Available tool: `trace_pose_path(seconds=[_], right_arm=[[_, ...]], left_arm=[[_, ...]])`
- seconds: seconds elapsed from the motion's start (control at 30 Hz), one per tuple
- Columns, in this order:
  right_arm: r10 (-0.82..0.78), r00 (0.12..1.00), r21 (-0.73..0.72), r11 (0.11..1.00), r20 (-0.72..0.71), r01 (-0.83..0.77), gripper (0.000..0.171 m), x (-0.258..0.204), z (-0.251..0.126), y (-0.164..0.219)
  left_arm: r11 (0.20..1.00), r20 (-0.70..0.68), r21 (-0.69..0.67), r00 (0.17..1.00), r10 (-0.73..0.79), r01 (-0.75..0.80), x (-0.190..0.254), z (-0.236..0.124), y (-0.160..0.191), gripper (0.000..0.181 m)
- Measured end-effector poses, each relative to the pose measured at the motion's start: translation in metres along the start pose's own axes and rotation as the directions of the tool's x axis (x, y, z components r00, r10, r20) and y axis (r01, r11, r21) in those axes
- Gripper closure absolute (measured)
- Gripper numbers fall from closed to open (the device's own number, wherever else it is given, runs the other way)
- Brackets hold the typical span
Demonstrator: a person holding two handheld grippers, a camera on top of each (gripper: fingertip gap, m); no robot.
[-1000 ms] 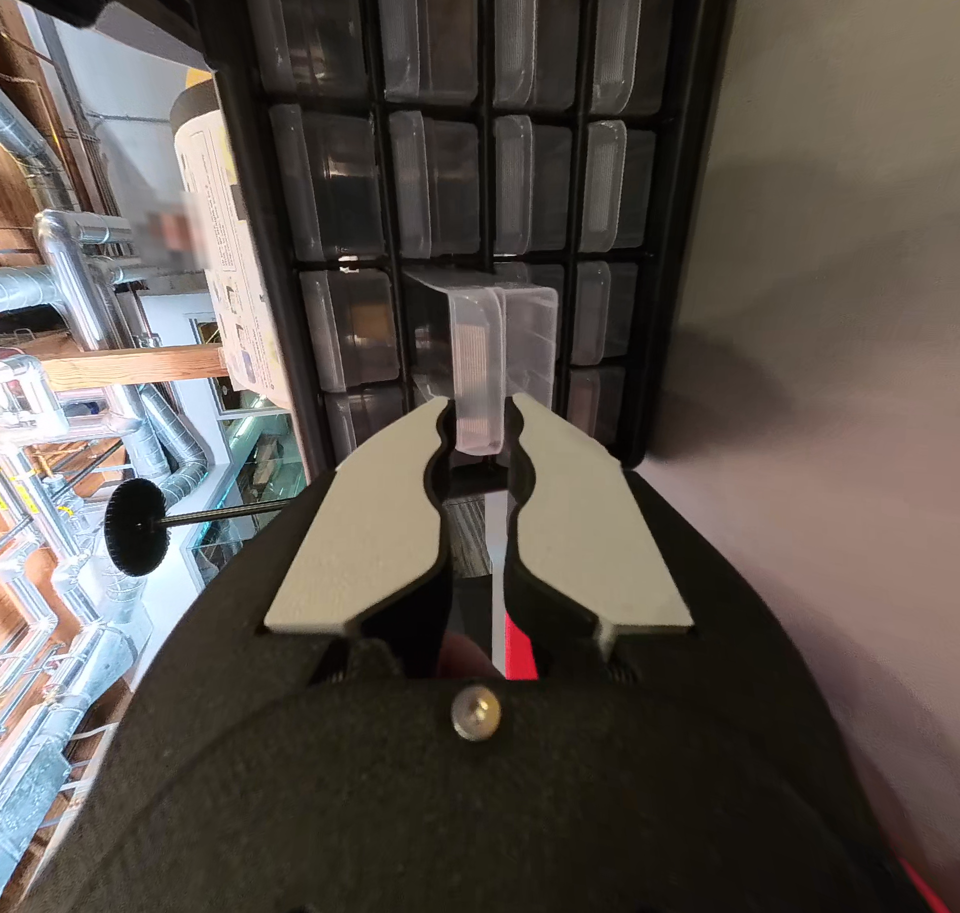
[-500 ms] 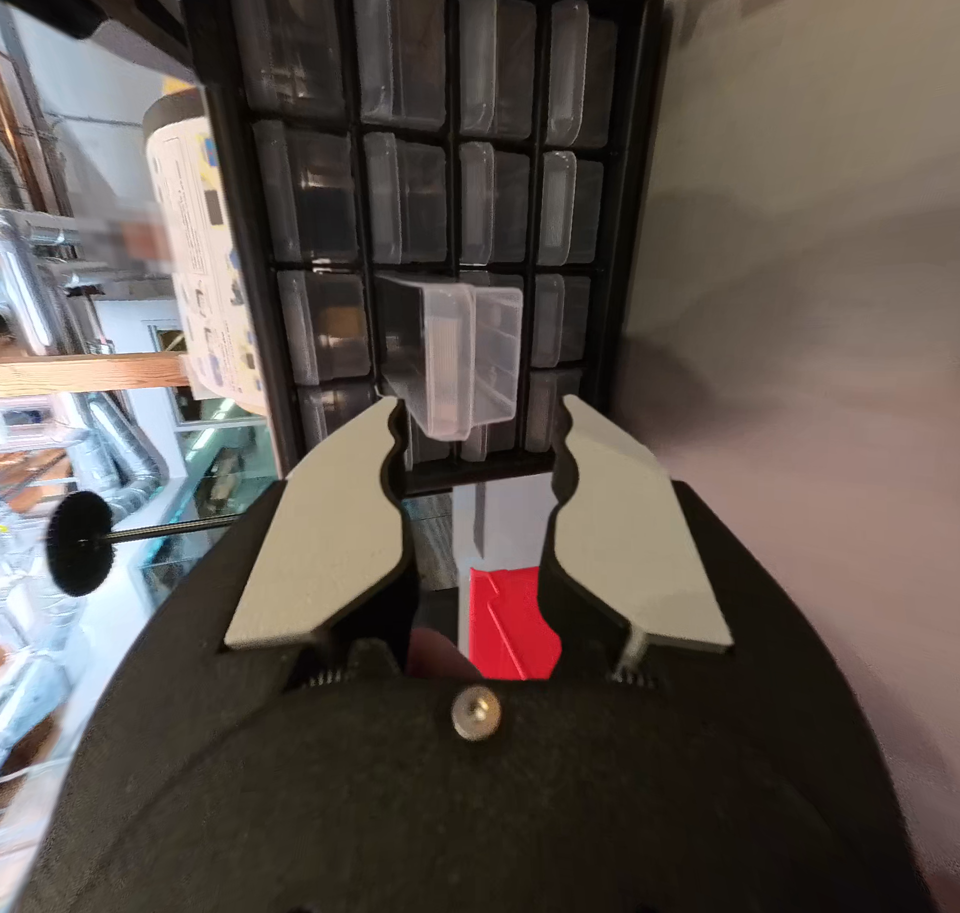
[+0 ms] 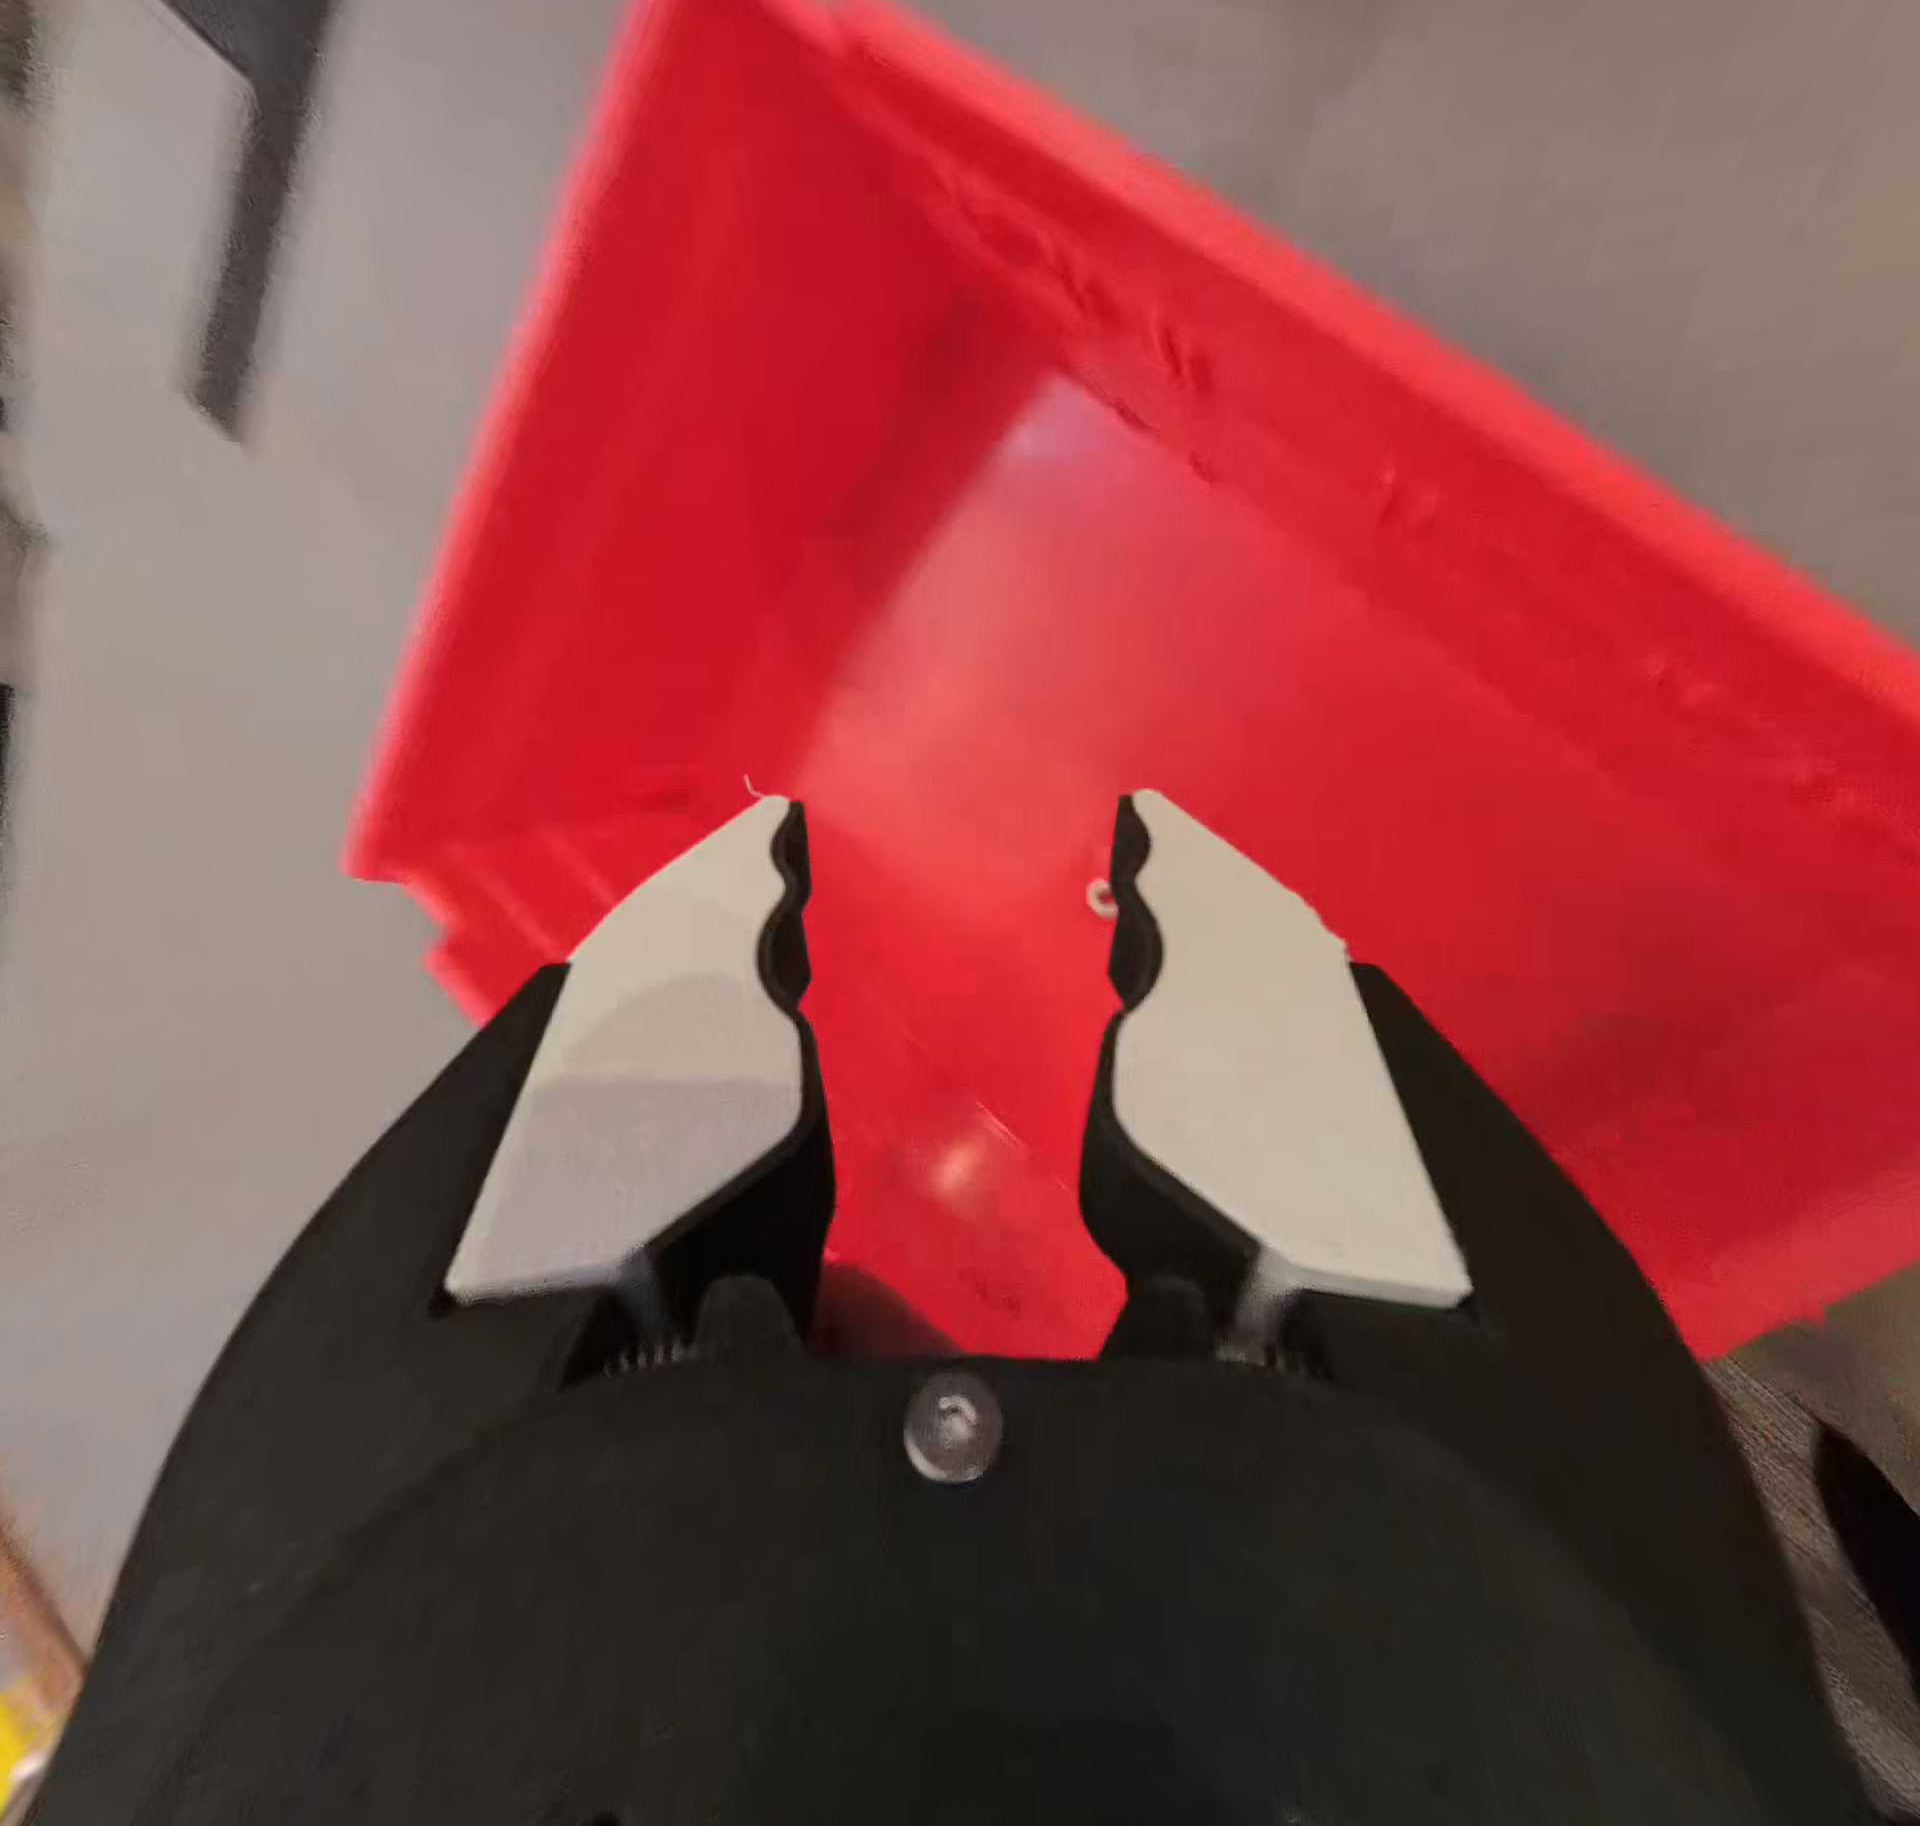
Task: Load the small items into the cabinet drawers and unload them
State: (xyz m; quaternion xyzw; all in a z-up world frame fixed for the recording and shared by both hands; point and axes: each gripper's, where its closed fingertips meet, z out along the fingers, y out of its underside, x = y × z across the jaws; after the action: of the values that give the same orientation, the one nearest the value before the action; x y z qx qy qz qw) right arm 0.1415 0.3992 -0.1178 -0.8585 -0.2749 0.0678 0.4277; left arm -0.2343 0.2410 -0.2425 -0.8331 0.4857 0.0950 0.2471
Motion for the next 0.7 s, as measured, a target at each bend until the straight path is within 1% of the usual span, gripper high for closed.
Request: trace_pose_path(seconds=[0.03, 0.07, 0.13, 0.23, 0.33, 0.37, 0.5, 0.6, 0.7], right_arm=[[0.0, 1.0, 0.0, 1.0, 0.0, 0.0, 0.163, 0.0, 0.0, 0.0], [0.0, 1.0, 0.0, 1.0, 0.0, 0.0, 0.163, 0.0, 0.0, 0.0], [0.0, 1.0, -0.001, 1.0, 0.0, 0.0, 0.163, 0.0, 0.0, 0.0], [0.0, 1.0, 0.0, 1.0, -0.001, 0.0, 0.163, 0.0, 0.0, 0.0], [-0.001, 1.0, 0.0, 1.0, -0.002, 0.001, 0.163, 0.0, 0.0, 0.0], [-0.001, 1.0, 0.001, 1.0, -0.002, 0.001, 0.163, 0.0, 0.0, 0.0], [-0.001, 1.0, 0.001, 1.0, -0.002, 0.001, 0.163, 0.0, 0.0, 0.0], [-0.002, 1.0, 0.002, 1.0, -0.002, 0.002, 0.163, 0.0, 0.0, 0.0], [0.0, 1.0, 0.004, 1.0, -0.001, 0.0, 0.163, 0.0, -0.001, 0.0]], left_arm=[[0.999, -0.031, -0.036, 0.999, -0.026, 0.025, 0.005, 0.009, 0.013, 0.128], [0.995, -0.056, -0.082, 0.997, -0.061, 0.057, 0.01, 0.017, 0.026, 0.132], [0.99, -0.097, -0.126, 0.993, -0.075, 0.062, 0.021, 0.032, 0.041, 0.137], [0.98, -0.159, -0.191, 0.984, -0.085, 0.054, 0.035, 0.046, 0.055, 0.137], [0.973, -0.204, -0.219, 0.972, -0.115, 0.069, 0.041, 0.055, 0.059, 0.137], [0.97, -0.195, -0.23, 0.973, -0.125, 0.078, 0.04, 0.058, 0.061, 0.142], [0.965, -0.239, -0.228, 0.954, -0.182, 0.128, 0.043, 0.061, 0.06, 0.161], [0.958, -0.273, -0.236, 0.935, -0.225, 0.162, 0.046, 0.06, 0.062, 0.172], [0.955, -0.278, -0.239, 0.929, -0.243, 0.178, 0.046, 0.06, 0.062, 0.172]])
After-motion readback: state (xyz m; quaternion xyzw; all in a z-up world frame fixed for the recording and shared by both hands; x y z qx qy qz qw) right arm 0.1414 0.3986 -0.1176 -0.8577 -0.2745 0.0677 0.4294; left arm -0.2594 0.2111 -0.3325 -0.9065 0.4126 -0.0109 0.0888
